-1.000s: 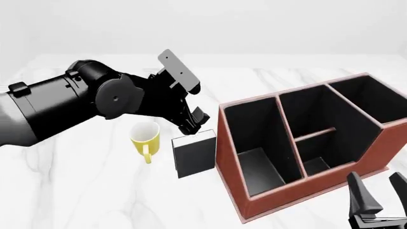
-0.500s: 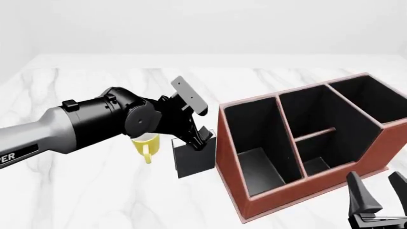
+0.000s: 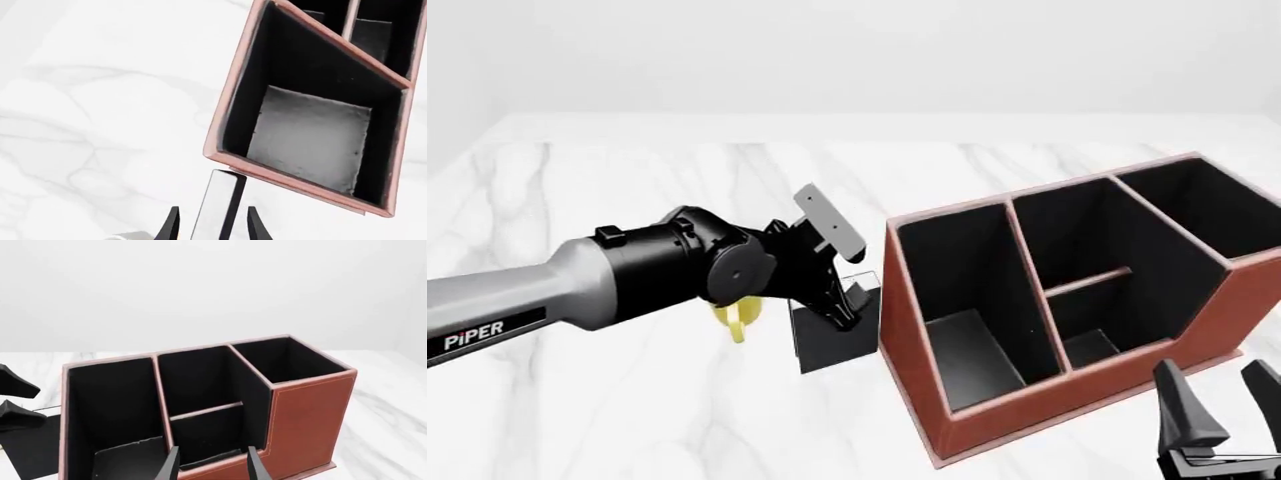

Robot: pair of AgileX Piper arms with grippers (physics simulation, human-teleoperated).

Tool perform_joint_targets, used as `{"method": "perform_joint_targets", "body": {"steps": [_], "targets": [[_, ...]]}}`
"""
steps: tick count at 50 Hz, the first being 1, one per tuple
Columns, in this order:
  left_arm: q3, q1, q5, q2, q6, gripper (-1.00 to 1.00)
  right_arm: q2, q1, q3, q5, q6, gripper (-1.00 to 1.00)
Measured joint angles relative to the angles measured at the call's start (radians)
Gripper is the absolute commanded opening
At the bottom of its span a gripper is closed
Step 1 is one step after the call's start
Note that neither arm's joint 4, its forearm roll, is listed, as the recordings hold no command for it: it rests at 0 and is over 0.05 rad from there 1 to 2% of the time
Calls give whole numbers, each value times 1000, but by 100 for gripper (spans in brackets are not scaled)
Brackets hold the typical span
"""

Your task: Pick up the book and place it in the back compartment of the caddy.

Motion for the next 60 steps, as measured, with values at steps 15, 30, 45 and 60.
{"method": "perform_joint_targets", "body": {"steps": [15,30,45,60], "targets": [[33,-2,-46,42,-6,100,1,1,0,-1,1,100],[47,17,-69,71,12,100,5,1,0,-4,2,100],[52,31,-93,111,18,100,7,1,0,-5,4,100],[61,24,-96,110,-1,-100,9,1,0,-6,5,100]]}}
